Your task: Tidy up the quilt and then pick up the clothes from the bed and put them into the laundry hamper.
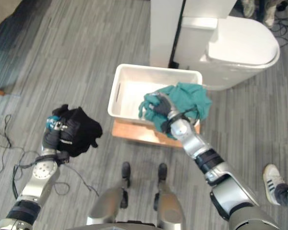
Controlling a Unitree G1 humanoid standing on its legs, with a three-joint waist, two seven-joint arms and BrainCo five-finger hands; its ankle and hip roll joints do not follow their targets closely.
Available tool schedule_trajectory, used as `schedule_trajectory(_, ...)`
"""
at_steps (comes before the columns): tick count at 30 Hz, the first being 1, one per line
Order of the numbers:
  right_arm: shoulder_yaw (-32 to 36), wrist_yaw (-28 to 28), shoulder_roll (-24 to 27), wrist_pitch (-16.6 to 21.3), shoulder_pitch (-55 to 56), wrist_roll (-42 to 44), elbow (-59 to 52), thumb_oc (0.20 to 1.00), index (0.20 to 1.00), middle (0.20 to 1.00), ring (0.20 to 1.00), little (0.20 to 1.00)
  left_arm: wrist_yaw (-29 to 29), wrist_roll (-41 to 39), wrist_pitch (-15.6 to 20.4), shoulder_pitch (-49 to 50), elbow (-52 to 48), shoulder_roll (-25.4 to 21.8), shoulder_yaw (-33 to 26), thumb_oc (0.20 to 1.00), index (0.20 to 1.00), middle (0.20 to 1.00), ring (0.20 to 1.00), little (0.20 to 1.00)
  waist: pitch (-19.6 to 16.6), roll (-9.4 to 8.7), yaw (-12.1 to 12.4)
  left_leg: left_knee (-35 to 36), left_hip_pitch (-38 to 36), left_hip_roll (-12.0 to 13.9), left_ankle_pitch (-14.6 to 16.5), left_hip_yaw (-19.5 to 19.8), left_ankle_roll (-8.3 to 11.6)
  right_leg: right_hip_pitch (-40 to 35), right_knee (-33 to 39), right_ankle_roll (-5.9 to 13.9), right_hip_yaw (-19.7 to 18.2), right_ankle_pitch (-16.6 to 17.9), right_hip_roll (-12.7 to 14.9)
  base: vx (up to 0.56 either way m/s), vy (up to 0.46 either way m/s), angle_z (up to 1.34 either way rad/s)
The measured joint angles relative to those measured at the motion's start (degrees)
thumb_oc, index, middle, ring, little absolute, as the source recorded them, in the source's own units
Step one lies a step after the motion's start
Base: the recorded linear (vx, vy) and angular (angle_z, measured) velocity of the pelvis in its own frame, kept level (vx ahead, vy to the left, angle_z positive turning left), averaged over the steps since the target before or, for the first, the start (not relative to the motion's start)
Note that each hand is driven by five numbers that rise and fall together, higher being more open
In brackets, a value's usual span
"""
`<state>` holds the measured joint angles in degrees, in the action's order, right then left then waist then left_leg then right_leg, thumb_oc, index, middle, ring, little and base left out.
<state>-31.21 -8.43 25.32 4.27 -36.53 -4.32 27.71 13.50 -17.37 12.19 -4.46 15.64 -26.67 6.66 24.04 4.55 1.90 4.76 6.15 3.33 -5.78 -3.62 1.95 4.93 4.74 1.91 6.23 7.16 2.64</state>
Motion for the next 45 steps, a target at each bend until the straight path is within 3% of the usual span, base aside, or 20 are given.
schedule_trajectory(2, -1.8, 0.2, -2.9, -0.5, -0.7, 0.0, 4.8, 0.2, 0.2, 0.2, 0.2, 0.2, -0.4, -0.2, 0.1, -1.0, -1.2, 0.0, 0.8, 0.2, 0.2, 0.2, 0.2, 0.2, 0.3, 0.26, 0.2, 0.0, 0.6, 0.0, -0.2, 0.4, 0.02, 0.4, 0.0, 0.0, 0.3, 0.0, 0.0, -0.03, -0.012, 0.07)
schedule_trajectory(7, -4.3, 0.0, -4.1, -0.7, -6.7, 0.0, 9.3, 0.2, 0.2, 0.2, 0.2, 0.2, -1.2, -0.5, 1.9, -3.3, -3.7, 0.0, 2.2, 0.2, 0.2, 0.2, 0.2, 0.2, 0.8, 1.09, 0.6, 0.0, 1.3, -0.1, -0.6, 0.7, 0.03, 1.1, 0.0, 0.06, 0.4, 0.1, 0.0, -0.02, 0.001, 0.02)
schedule_trajectory(8, -5.2, -0.1, -3.4, -1.0, -8.4, 0.0, 9.6, 1.0, 1.0, 1.0, 1.0, 1.0, -1.2, -0.5, 2.3, -4.0, -4.1, 0.0, 2.2, 0.2, 0.2, 0.2, 0.2, 0.2, 0.9, 1.35, 0.7, 0.0, 1.6, 0.0, -0.6, 0.8, 0.06, 1.3, 0.0, 0.06, 0.5, 0.1, 0.0, -0.02, -0.004, 0.04)
schedule_trajectory(15, -5.1, -1.7, 0.5, -2.1, -13.2, -2.6, 7.5, 1.0, 1.0, 1.0, 1.0, 1.0, -1.1, -0.5, 3.0, -6.8, -7.1, -0.7, 2.5, 0.2, 0.2, 0.2, 0.2, 0.2, 1.0, 1.63, 0.6, 0.0, 1.9, -0.1, -0.8, 1.1, 0.1, 1.4, 0.0, 0.02, 1.0, 0.1, 0.1, 0.0, 0.013, 0.03)
schedule_trajectory(19, -3.5, -3.0, 6.3, -2.3, -12.0, -7.8, -2.6, 1.0, 1.0, 1.0, 1.0, 1.0, -1.4, -0.4, 3.0, -6.6, -11.1, -2.4, 2.5, 0.2, 0.2, 0.2, 0.2, 0.2, 1.0, 1.52, -0.3, 0.0, -0.2, -0.1, -0.6, 0.7, 0.06, -0.5, 0.0, 0.02, 0.5, 0.1, 0.1, 0.08, 0.017, -0.04)
schedule_trajectory(22, 5.1, -4.2, 9.6, -1.4, -2.3, -13.1, -16.3, 1.0, 1.0, 1.0, 1.0, 1.0, -2.0, -0.4, 2.9, -4.0, -16.1, -2.6, 1.2, 0.2, 0.2, 0.2, 0.2, 0.2, 0.7, 0.46, -0.9, 0.0, -3.3, 0.1, 0.4, -0.8, 0.06, -2.8, 0.0, 0.02, -1.1, 0.1, 0.0, 0.08, 0.016, -0.23)
schedule_trajectory(25, 9.3, -4.3, 9.8, -1.4, 3.0, -15.5, -19.2, 1.0, 1.0, 1.0, 1.0, 1.0, -2.1, -0.2, 2.8, -3.2, -18.3, -2.6, 0.6, 0.2, 0.2, 0.2, 0.2, 0.2, 0.2, -0.8, -2.1, 0.3, -4.2, 0.2, 0.9, -2.2, 0.08, -3.2, 0.0, -0.04, -2.5, 0.0, 0.0, 0.06, 0.038, -0.29)
schedule_trajectory(27, 11.7, -4.8, 10.3, -1.6, 8.7, -16.8, -20.6, 1.0, 1.0, 1.0, 1.0, 1.0, -2.1, 0.2, 2.5, -3.2, -19.1, -2.5, 0.2, 0.2, 0.2, 0.2, 0.2, 0.2, -0.3, -3.0, -5.1, 0.0, -4.8, 0.1, 1.4, -3.5, 0.34, -2.6, 0.0, 0.01, -4.1, 0.0, -0.2, 0.06, 0.057, -0.31)
schedule_trajectory(28, 15.4, -5.2, 9.6, -1.1, 13.9, -18.3, -23.2, 1.0, 1.0, 1.0, 1.0, 1.0, -1.9, 0.5, 1.7, -2.6, -20.7, -2.5, -0.4, 0.2, 0.2, 0.2, 0.2, 0.2, -0.6, -3.12, -4.4, 0.4, -4.8, 0.5, 1.8, -4.2, 0.02, -2.9, 0.3, -0.21, -4.6, -0.2, -0.2, 0.05, 0.058, -0.43)
schedule_trajectory(29, 15.9, -5.5, 9.9, -1.5, 17.3, -18.3, -23.3, 1.0, 1.0, 1.0, 1.0, 1.0, -1.5, 0.8, 1.5, -2.3, -20.9, -2.5, -0.8, 0.2, 0.2, 0.2, 0.2, 0.2, -0.7, -4.35, -6.1, 0.1, -5.7, 0.5, 2.2, -5.5, 0.01, -2.6, 0.3, 0.02, -5.8, 0.0, -0.4, 0.05, 0.058, -0.43)
schedule_trajectory(31, 19.8, -5.9, 8.3, -0.6, 23.5, -18.4, -24.7, 1.0, 1.0, 1.0, 1.0, 1.0, -0.3, 3.0, 1.1, -2.2, -21.5, -2.5, -0.7, 0.2, 0.2, 0.2, 0.2, 0.2, -1.7, -5.21, -6.6, 0.1, -5.4, 0.8, 2.3, -7.3, 0.03, -1.9, 0.3, 0.19, -7.4, 0.0, -0.6, 0.01, 0.047, -0.5)
schedule_trajectory(33, 22.0, -5.6, 7.6, -0.4, 31.1, -18.2, -25.0, 1.0, 1.0, 1.0, 1.0, 1.0, 1.9, 6.2, 0.1, -2.8, -21.3, -3.0, -0.7, 0.2, 0.2, 0.2, 0.2, 0.2, -2.4, -6.57, -9.5, 0.1, -5.5, 0.9, 2.5, -9.9, 0.02, -0.7, 0.3, 0.61, -9.5, 0.1, -1.0, -0.03, 0.024, -0.64)
schedule_trajectory(38, 22.4, -5.1, 7.4, -0.2, 41.9, -18.0, -23.5, 1.0, 1.0, 1.0, 1.0, 1.0, 5.7, 14.2, -3.3, -10.8, -7.0, -3.0, 0.7, 0.2, 0.2, 0.2, 0.2, 0.2, -4.3, -7.88, -17.0, 0.2, -3.6, 1.4, 3.4, -16.2, 0.09, 4.2, 0.3, 1.0, -14.7, 1.9, -1.7, -0.08, -0.01, -0.65)
schedule_trajectory(39, 22.0, -5.0, 7.4, -0.5, 43.0, -18.0, -21.8, 1.0, 1.0, 1.0, 1.0, 1.0, 7.1, 14.2, -5.4, -16.2, -0.4, -3.1, 2.0, 0.2, 0.2, 0.2, 0.2, 0.2, -4.5, -7.91, -18.5, 0.2, -1.9, 1.5, 3.3, -16.8, 0.15, 6.3, 0.0, 0.86, -15.2, 2.4, -1.9, -0.07, -0.012, -0.4)
schedule_trajectory(41, 21.5, -5.2, 7.5, 0.2, 44.8, -17.5, -19.2, 1.0, 1.0, 1.0, 1.0, 1.0, 8.5, 15.7, -6.0, -22.5, 6.7, -3.7, 4.7, 0.2, 0.2, 0.2, 0.2, 0.2, -4.6, -8.2, -21.1, 0.3, -0.1, 1.6, 3.2, -18.1, 0.2, 8.6, 0.0, 1.14, -16.1, 3.0, -2.1, -0.04, -0.004, -0.28)
schedule_trajectory(45, 16.5, -5.4, 7.6, 0.1, 45.6, -16.1, -13.6, 1.0, 1.0, 1.0, 1.0, 1.0, 10.7, 16.6, -7.2, -32.4, 17.3, -5.4, 9.7, 0.2, 0.2, 0.2, 0.2, 0.2, -4.5, -8.01, -23.7, 0.3, 1.7, 2.0, 3.0, -19.4, 0.43, 10.9, 0.0, 0.79, -16.9, 3.4, -2.7, -0.03, -0.001, -0.19)
